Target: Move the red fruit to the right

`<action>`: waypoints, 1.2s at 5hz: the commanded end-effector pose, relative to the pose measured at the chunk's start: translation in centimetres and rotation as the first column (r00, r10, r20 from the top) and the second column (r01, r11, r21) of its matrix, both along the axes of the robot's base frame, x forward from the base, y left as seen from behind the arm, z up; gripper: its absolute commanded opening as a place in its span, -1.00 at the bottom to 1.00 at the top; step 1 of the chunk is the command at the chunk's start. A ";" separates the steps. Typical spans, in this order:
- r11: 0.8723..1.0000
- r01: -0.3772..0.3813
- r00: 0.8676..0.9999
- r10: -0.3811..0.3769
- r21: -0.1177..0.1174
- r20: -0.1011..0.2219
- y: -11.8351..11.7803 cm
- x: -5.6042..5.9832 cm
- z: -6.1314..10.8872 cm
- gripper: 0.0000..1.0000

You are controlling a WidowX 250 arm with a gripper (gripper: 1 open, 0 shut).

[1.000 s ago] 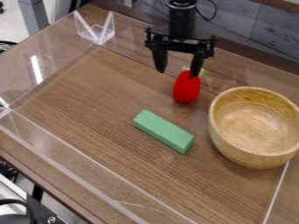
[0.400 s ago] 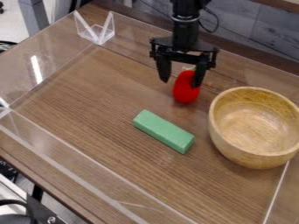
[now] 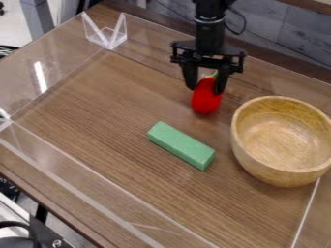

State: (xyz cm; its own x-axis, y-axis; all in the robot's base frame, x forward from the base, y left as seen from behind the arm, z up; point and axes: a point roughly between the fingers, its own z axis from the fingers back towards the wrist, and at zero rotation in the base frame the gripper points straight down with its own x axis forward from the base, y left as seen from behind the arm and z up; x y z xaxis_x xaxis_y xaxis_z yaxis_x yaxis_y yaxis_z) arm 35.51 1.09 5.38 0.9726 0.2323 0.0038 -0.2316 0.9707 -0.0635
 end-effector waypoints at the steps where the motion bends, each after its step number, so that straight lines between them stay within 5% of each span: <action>1: 1.000 0.014 0.998 -0.013 -0.016 0.058 0.9 1.1 2.2 -1.00; 2: 0.999 0.032 0.998 -0.031 -0.029 0.051 1.2 0.8 2.7 1.00; 6: 0.990 0.135 0.991 -0.134 -0.031 0.018 0.9 2.2 1.5 1.00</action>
